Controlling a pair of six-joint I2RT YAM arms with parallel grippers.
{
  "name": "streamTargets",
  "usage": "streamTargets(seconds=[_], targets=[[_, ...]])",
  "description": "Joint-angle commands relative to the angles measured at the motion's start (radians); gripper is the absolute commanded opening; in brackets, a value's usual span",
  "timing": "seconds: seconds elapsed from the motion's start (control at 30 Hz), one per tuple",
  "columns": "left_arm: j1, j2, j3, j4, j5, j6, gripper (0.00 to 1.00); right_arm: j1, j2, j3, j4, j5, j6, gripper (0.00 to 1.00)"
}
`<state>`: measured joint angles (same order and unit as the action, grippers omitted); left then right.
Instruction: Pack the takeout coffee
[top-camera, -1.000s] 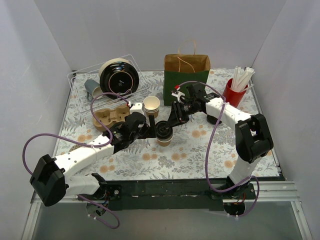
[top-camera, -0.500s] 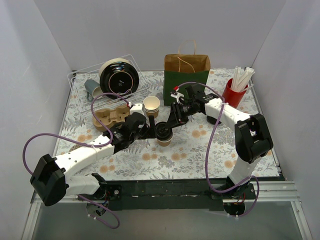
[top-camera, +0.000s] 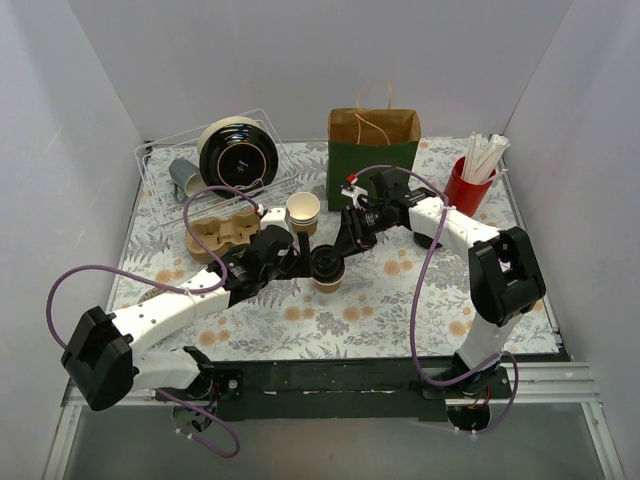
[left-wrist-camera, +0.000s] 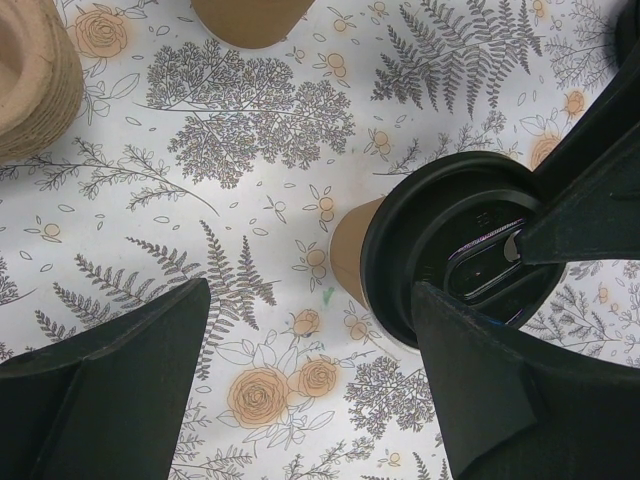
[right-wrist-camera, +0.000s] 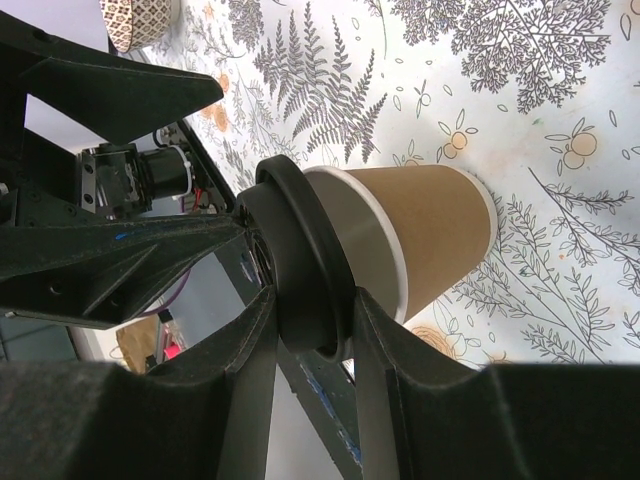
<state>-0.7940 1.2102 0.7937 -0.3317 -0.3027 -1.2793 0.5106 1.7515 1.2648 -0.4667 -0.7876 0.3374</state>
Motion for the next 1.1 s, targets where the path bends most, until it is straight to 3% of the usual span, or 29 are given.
streamTargets(seconds=[0.0, 0.13, 0.23, 0.53, 1.07], targets=[[0.004, 0.014, -0.007, -0.020, -0.027, 0.015, 0.81, 0.009, -0.004, 0.024, -0.001, -0.062, 0.009, 0.18], [0.004, 0.015, -0.007, -0.015, -0.024, 0.014, 0.81, 0.008, -0.004, 0.030, -0.006, -0.062, 0.008, 0.20], [0.004, 0.014, -0.002, -0.017, -0.018, 0.015, 0.81, 0.008, -0.003, 0.036, -0.010, -0.062, 0.005, 0.13], [0.004, -0.026, 0.022, -0.046, -0.030, 0.017, 0.82, 0.008, -0.017, 0.071, -0.023, -0.084, 0.011, 0.13], [0.004, -0.023, 0.004, -0.040, -0.013, 0.001, 0.82, 0.008, -0.044, -0.010, -0.013, -0.087, 0.029, 0.11]])
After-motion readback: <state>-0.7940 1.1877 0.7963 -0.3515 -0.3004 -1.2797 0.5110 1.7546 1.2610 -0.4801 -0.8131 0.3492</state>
